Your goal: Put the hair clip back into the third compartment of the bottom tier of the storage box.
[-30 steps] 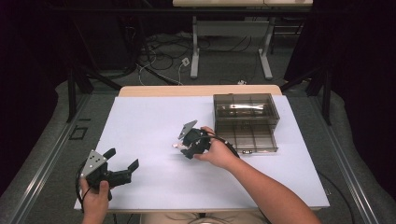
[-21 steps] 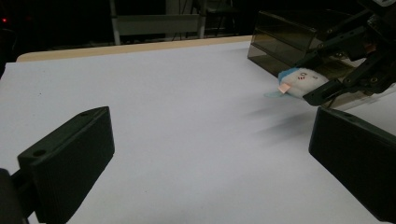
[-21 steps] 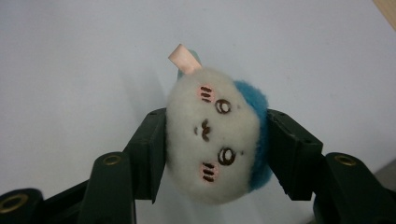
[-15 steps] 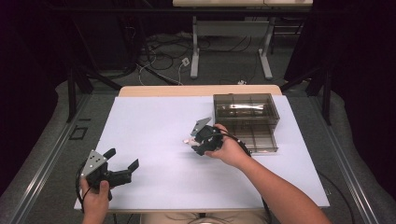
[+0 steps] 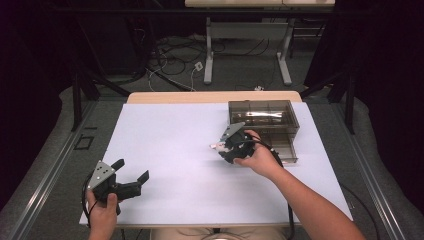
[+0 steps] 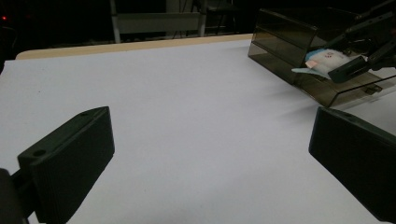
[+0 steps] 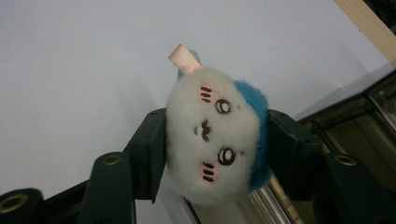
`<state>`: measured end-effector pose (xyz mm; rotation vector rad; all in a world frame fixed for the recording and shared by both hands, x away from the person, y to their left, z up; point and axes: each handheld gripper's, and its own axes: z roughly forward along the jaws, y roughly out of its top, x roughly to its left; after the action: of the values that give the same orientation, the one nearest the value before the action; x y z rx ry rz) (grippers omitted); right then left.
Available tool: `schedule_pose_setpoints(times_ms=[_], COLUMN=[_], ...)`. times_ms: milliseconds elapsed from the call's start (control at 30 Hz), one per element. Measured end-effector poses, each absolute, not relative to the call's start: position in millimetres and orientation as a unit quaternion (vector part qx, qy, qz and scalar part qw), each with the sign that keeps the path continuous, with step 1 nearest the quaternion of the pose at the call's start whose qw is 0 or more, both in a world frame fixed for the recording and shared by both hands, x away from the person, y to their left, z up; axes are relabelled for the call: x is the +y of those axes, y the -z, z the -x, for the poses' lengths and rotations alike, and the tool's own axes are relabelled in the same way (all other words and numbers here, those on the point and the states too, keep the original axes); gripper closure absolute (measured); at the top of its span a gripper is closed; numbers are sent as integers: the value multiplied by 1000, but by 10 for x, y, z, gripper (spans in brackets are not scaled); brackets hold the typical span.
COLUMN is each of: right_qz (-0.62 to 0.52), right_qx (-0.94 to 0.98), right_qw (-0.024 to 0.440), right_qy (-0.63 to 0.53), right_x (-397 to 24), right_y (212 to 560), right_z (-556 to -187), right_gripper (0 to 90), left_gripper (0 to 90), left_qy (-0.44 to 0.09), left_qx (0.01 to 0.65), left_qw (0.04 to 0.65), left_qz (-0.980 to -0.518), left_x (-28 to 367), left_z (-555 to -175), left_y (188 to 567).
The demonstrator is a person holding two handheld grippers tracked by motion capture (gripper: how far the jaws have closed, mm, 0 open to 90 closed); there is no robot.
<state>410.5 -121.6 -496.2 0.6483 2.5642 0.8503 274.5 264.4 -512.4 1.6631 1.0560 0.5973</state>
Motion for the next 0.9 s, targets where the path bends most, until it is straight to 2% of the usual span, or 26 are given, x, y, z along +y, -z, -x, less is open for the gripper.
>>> schedule_pose_setpoints(times_ms=[900], right_qz=[-258], right_qx=[897], right_qw=[209], right_qy=[-293], right_x=[-1843], right_y=[4894], right_z=[-4060], right_gripper=[430], left_gripper=[4], left_qy=[-251], left_qx=[438], left_qw=[511], left_qz=[-696], left_x=[2640], left_z=[-2753], left_y=[5131])
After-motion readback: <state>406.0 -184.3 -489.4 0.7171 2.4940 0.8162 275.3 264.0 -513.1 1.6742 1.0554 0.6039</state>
